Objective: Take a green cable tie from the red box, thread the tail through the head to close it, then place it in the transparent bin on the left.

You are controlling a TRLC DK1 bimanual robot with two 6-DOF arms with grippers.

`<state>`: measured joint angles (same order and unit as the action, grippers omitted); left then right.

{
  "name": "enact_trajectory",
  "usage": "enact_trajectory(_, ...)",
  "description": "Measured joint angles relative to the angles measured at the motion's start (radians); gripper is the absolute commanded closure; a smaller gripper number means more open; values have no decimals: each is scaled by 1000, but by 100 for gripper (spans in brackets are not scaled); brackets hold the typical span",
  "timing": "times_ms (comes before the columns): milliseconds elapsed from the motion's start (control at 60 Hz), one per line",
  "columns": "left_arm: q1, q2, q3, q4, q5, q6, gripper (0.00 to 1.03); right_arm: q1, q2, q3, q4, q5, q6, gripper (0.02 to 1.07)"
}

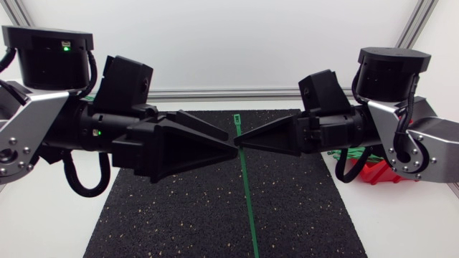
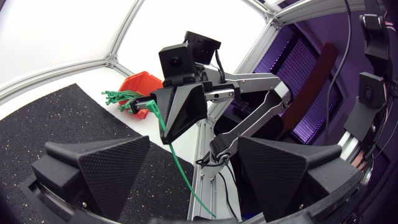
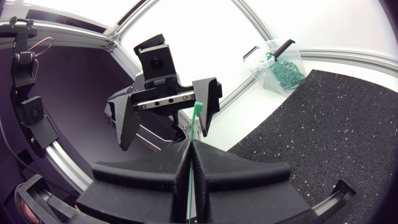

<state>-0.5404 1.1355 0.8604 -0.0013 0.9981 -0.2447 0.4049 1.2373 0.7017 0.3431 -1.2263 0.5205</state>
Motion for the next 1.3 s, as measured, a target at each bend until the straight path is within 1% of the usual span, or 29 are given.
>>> enact_trajectory(167, -6, 0, 0, 9, 0, -18, 12, 34, -6, -16, 2, 19, 0, 101)
enact_trajectory(217, -6, 0, 0, 13, 0, -23, 18, 39, -8, -18, 3, 19, 0, 101)
enact_trajectory(267, -6, 0, 0, 24, 0, -34, 21, 40, -9, -18, 6, 19, 0, 101)
enact_trajectory(300, -6, 0, 0, 32, 0, -40, 21, 40, -10, -18, 7, 20, 0, 101)
enact_trajectory(317, -6, 0, 0, 37, 0, -44, 22, 39, -10, -18, 7, 21, 0, 101)
enact_trajectory(367, -6, 0, 0, 42, 0, -49, 31, 39, -11, -18, 9, 23, 0, 101)
enact_trajectory(517, -6, 5, 0, 74, 0, -78, 48, 39, -27, -19, 15, 23, 0, 101)
enact_trajectory(800, -5, 19, 0, 80, 0, -97, 49, 39, -40, -29, 28, 28, 0, 101)
enact_trajectory(883, -5, 19, 0, 82, 0, -98, 61, 39, -40, -32, 28, 30, 0, 101)
enact_trajectory(933, -5, 20, 0, 87, 0, -104, 66, 39, -41, -34, 28, 30, 0, 101)
enact_trajectory(1000, -5, 23, 0, 97, -2, -115, 76, 39, -41, -34, 28, 30, 0, 101)
enact_trajectory(1033, -5, 24, 0, 100, -4, -120, 78, 39, -41, -34, 28, 30, 0, 101)
enact_trajectory(1300, -11, 34, 0, 106, -15, -127, 79, 39, -49, -34, 28, 30, 0, 101)
